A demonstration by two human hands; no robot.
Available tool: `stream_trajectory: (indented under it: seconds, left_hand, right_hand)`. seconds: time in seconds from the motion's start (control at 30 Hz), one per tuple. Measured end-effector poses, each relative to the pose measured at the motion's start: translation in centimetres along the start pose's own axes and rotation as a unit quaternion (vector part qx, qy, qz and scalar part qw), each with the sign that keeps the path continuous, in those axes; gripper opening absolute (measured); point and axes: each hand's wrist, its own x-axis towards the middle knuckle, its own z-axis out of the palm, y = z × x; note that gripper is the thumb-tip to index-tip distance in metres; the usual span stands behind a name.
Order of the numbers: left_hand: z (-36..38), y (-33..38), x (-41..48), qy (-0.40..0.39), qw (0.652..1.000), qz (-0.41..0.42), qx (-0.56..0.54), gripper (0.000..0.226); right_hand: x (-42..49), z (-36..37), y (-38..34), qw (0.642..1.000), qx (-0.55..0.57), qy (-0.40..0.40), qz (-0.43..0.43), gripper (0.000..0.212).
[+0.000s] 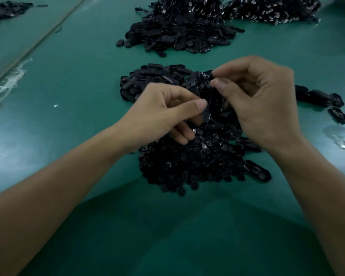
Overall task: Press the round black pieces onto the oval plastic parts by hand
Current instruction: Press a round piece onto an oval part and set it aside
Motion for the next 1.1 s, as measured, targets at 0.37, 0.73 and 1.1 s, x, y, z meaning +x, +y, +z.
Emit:
stream_trajectory:
  seconds: [0.37,0.73,1.1]
  left_hand:
    - [0.1,0.5,0.0,-0.120,0.938,-0.147,-0.291,0.028]
    - [-1.7,-1.1,1.5,0.120,0.966,-0.074,-0.217,0.015]
    - [-1.7,-2.2,1.6,0.182,0.975,-0.037,-0.124,0.006]
  right_hand:
    - [-1.4,2.8,-0.4,0.994,0.009,0.081,-0.080,0.015]
    - [-0.7,0.7,0.7,0.993,-0.063,-0.083,0.051,0.008]
    - [-0.9,0.3,0.7,0.921,-0.180,-0.338,0.072,0.015]
